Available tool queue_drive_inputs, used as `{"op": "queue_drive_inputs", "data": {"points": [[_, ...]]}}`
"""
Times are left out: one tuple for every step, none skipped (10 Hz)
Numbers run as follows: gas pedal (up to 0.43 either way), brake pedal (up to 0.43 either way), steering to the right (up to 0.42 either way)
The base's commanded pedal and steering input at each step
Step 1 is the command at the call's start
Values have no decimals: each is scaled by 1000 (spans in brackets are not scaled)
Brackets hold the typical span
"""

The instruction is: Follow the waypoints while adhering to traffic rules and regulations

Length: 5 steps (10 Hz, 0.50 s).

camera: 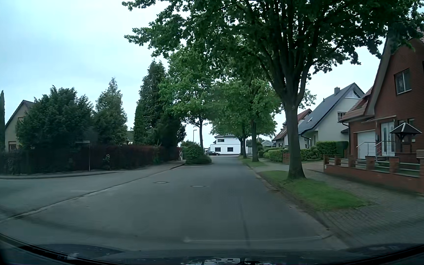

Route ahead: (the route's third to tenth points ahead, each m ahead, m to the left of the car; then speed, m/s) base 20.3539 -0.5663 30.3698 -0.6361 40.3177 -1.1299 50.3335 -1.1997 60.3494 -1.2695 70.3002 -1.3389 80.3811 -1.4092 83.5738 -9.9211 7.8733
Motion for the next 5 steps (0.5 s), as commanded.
{"op": "queue_drive_inputs", "data": {"points": [[118,0,-1],[118,0,-1],[118,0,-1],[118,0,-1],[118,0,-1]]}}
